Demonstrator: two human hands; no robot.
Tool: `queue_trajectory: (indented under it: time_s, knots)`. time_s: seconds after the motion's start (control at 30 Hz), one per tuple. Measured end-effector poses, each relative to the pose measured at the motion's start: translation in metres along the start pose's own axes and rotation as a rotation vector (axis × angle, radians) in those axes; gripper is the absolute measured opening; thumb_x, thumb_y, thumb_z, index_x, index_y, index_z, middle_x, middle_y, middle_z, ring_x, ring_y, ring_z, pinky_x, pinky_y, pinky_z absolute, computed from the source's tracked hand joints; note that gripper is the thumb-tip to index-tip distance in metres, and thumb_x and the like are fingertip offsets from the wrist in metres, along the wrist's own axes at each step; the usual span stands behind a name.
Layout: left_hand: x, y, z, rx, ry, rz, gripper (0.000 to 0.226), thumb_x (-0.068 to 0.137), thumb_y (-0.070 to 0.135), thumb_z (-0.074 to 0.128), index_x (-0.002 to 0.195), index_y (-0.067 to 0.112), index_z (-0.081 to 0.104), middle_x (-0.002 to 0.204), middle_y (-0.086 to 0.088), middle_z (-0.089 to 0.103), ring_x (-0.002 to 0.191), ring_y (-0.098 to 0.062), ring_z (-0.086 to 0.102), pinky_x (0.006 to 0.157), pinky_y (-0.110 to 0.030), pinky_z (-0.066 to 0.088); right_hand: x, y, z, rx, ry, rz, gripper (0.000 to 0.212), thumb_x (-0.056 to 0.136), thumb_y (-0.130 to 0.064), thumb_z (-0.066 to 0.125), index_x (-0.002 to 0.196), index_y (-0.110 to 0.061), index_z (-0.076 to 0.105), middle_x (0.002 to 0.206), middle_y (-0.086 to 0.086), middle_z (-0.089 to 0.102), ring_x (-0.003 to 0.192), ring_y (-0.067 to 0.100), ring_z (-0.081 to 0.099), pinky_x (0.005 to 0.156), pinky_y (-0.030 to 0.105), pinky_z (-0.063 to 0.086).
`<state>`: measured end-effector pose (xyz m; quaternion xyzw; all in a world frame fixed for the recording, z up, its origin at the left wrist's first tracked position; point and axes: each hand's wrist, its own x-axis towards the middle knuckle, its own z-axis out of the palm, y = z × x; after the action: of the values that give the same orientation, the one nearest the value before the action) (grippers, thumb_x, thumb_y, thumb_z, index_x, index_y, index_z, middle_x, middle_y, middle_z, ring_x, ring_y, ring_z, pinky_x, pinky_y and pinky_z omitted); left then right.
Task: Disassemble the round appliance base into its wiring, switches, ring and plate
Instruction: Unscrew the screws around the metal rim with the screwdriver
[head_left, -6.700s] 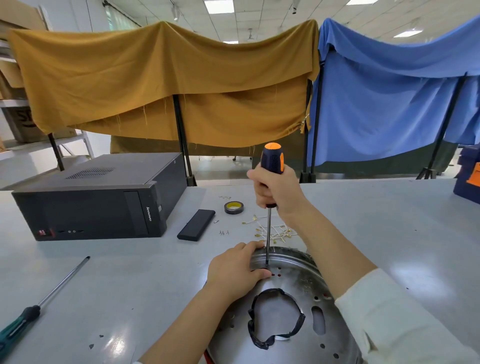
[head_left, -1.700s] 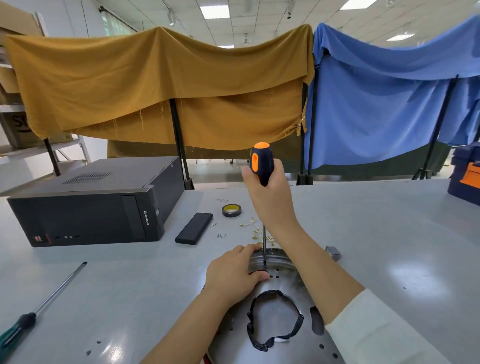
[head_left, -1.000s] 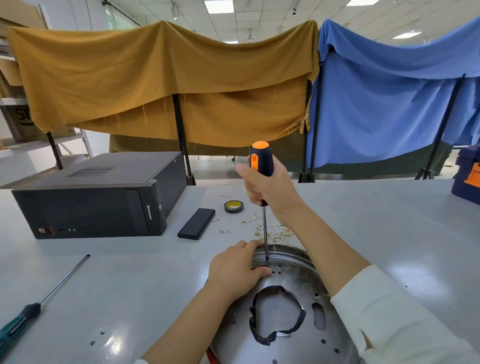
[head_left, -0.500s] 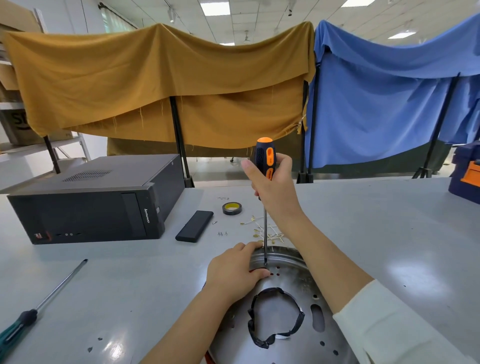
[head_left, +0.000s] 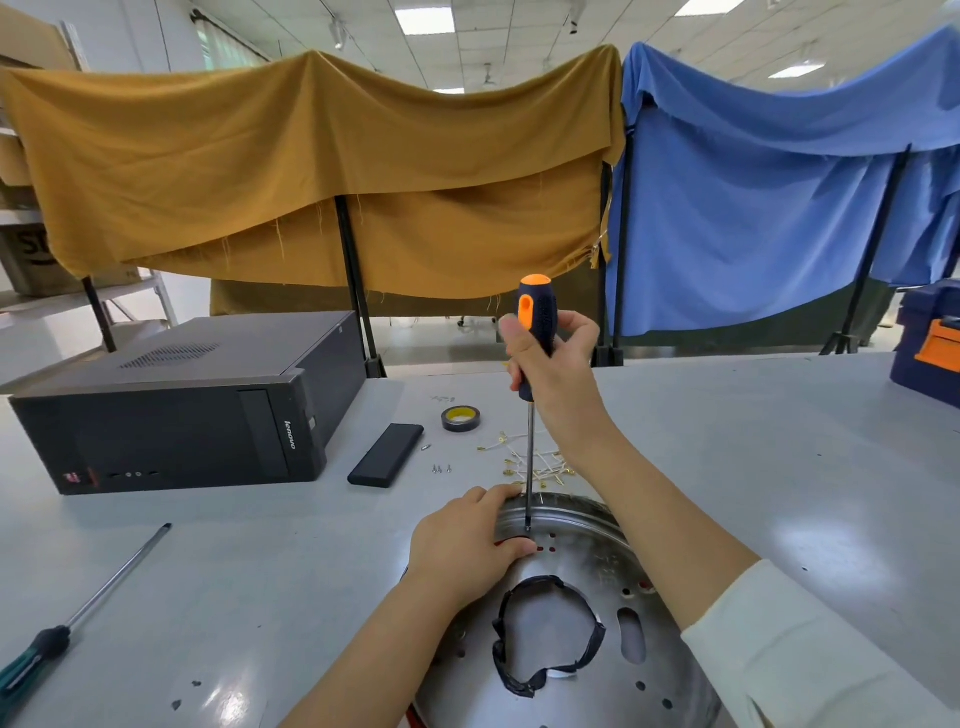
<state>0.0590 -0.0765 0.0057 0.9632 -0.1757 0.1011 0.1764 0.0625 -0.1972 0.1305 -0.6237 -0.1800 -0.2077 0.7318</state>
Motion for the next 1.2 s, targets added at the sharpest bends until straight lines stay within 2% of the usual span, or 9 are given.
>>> queue_trajectory:
  time_s: [0.1,0.27,0.37,0.47,0.6,0.7,0.9,1.07,1.2]
  knots:
    - [0.0,-0.0008,-0.0001,0.006,0.0,0.001,0.058,0.082,0.065,0.048,0.133,0.045,0.032,0.124,0.016,0.05,0.115,-0.01,0.049,0.081,-0.027,0.041,0.0005,0.0008,0.0002,-0.038,-0.021,-0.012,0.03,0.091,-0.024,0.06,0.104,-0.019,0.033,0.086,0.008,0.052,0.061,0.009,0.05,0.058,0.017,0.047]
    - [0.0002,-0.0005,-0.0001,0.011,0.003,0.006,0.057,0.082,0.065,0.048,0.133,0.045,0.032,0.124,0.016,0.05,0.115,-0.01,0.049,0.08,-0.027,0.04,0.0013,0.0036,-0.0021,-0.024,-0.026,-0.007,0.02,0.099,-0.03,0.043,0.112,-0.015,0.048,0.089,0.0,0.058,0.068,0.007,0.052,0.062,0.019,0.046]
    - [-0.0001,-0.0006,-0.0003,0.009,0.001,0.003,0.057,0.082,0.064,0.048,0.134,0.045,0.032,0.124,0.016,0.05,0.116,-0.01,0.049,0.081,-0.027,0.041,0.0014,0.004,-0.0032,0.073,-0.012,0.015,0.021,0.098,-0.028,0.047,0.113,-0.016,0.041,0.083,0.001,0.054,0.062,0.008,0.047,0.059,0.02,0.044]
    - [-0.0002,-0.0003,-0.0006,0.017,0.003,0.005,0.057,0.082,0.064,0.048,0.134,0.045,0.032,0.124,0.016,0.05,0.116,-0.01,0.049,0.08,-0.027,0.04,0.0021,0.0035,-0.0033,0.007,0.016,0.023,0.037,0.091,-0.025,0.06,0.111,-0.018,0.031,0.08,0.005,0.051,0.06,0.008,0.047,0.057,0.019,0.045]
    - [-0.0001,0.0001,-0.001,0.012,0.005,0.008,0.057,0.082,0.064,0.048,0.134,0.045,0.032,0.125,0.016,0.05,0.116,-0.01,0.049,0.081,-0.026,0.04,0.0032,0.0038,-0.0052,0.012,-0.004,0.015,0.024,0.094,-0.024,0.056,0.11,-0.015,0.041,0.086,0.003,0.057,0.066,0.009,0.054,0.062,0.022,0.048]
    - [-0.0001,-0.0001,-0.0009,0.012,0.005,0.008,0.057,0.082,0.064,0.048,0.134,0.045,0.032,0.125,0.016,0.05,0.115,-0.01,0.049,0.081,-0.026,0.04,0.004,0.0045,-0.0058,0.049,-0.042,0.041,0.012,0.098,-0.028,0.046,0.107,-0.021,0.049,0.087,0.0,0.059,0.068,0.009,0.052,0.065,0.023,0.047]
    - [0.0001,-0.0005,-0.0002,0.012,0.005,0.006,0.058,0.082,0.065,0.048,0.134,0.045,0.031,0.125,0.016,0.05,0.116,-0.01,0.049,0.08,-0.026,0.04,0.0028,0.0046,-0.0053,0.024,0.011,0.05,0.036,0.089,-0.025,0.062,0.107,-0.022,0.032,0.086,0.006,0.051,0.061,0.009,0.048,0.062,0.021,0.048]
    - [0.0003,-0.0006,-0.0001,0.017,0.008,0.008,0.058,0.082,0.065,0.048,0.134,0.045,0.031,0.125,0.016,0.05,0.115,-0.01,0.05,0.081,-0.027,0.041,0.0038,0.0054,-0.0072,-0.008,-0.031,0.042,0.016,0.095,-0.027,0.052,0.107,-0.019,0.044,0.089,0.003,0.058,0.067,0.008,0.056,0.064,0.022,0.05]
    - [0.0,-0.0002,-0.0003,0.014,0.006,0.008,0.058,0.082,0.065,0.048,0.134,0.046,0.031,0.124,0.016,0.05,0.115,-0.01,0.05,0.08,-0.026,0.041,0.0049,0.0045,-0.0068,0.046,-0.045,0.071,0.014,0.098,-0.029,0.046,0.102,-0.016,0.048,0.082,0.001,0.056,0.062,0.01,0.049,0.063,0.025,0.046]
